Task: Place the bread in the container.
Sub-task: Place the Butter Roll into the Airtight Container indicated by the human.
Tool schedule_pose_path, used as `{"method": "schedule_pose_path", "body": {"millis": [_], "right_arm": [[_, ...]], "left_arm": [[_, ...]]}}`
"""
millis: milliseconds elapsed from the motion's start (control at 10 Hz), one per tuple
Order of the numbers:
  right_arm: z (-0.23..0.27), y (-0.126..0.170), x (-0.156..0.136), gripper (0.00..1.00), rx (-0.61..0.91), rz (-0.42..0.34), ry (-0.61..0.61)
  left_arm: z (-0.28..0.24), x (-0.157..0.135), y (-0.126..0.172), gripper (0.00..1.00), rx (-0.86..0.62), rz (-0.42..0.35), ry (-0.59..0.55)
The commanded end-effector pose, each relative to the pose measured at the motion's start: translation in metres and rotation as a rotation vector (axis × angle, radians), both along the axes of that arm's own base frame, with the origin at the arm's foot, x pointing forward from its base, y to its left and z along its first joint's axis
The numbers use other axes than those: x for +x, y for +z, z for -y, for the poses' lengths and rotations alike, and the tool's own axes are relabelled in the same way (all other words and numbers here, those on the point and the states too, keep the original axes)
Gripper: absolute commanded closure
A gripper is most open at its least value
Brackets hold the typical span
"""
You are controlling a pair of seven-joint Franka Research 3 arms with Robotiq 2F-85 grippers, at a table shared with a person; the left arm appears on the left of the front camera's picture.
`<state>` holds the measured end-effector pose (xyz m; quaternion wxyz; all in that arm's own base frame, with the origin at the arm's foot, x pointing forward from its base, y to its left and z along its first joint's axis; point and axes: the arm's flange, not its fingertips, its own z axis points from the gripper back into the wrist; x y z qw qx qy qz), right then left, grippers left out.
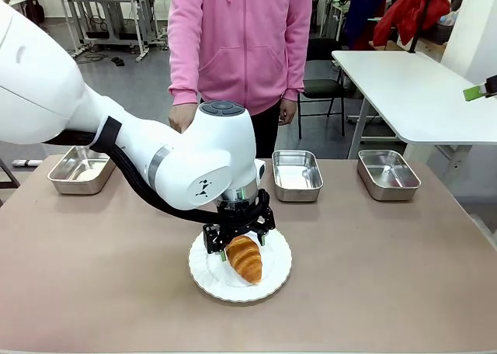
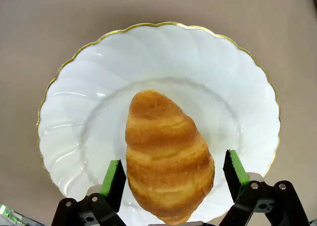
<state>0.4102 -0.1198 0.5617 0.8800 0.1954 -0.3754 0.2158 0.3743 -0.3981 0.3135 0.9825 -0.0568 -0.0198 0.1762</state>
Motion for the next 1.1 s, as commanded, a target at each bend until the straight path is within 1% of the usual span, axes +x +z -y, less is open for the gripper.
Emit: {"method": "schedule_pose_path", "body": {"millis": [0, 100, 200, 300, 400, 500, 600, 700, 800, 1000], "right_arm": [[-0.0002, -0.0002, 0.0003, 0.00, 0.020, 0.015, 0.006], [-0.0002, -0.0002, 0.0003, 0.00, 0.020, 0.015, 0.006], [-0.0002, -0.0002, 0.0003, 0.00, 0.020, 0.015, 0.006], [-0.0002, -0.0002, 0.0003, 0.00, 0.020, 0.015, 0.006], [-0.0002, -0.0002, 0.0003, 0.00, 0.020, 0.015, 0.006], [-0.0002, -0.0002, 0.0003, 0.00, 0.020, 0.015, 0.006], [-0.0002, -0.0002, 0.0003, 0.00, 0.020, 0.015, 0.006], [-0.0002, -0.0002, 0.0003, 0.00, 0.020, 0.015, 0.006], [-0.0002, -0.0002, 0.0003, 0.00, 0.020, 0.015, 0.006], [-0.0002, -0.0002, 0.0003, 0.00, 0.020, 0.015, 0.006]], "left_arm": [[0.0068, 0.0082, -0.0060, 0.00, 0.017, -0.006, -0.027], [0.0077, 0.0085, -0.0076, 0.00, 0.020, -0.016, -0.033], [0.0080, 0.0073, -0.0063, 0.18, 0.040, -0.021, -0.036], [0.0085, 0.0079, -0.0059, 0.19, 0.055, -0.024, -0.051], [0.0072, 0.0087, -0.0064, 0.37, 0.055, -0.033, -0.052], [0.0058, 0.0088, -0.0073, 0.24, 0.050, -0.041, -0.051], [0.0059, 0.0091, -0.0074, 0.56, 0.057, -0.043, -0.055], [0.0078, 0.0107, -0.0080, 0.43, 0.061, -0.011, -0.053], [0.0046, 0.0051, -0.0072, 0.43, 0.040, -0.042, -0.042], [0.0046, 0.0051, -0.0072, 0.43, 0.040, -0.042, -0.042]]}}
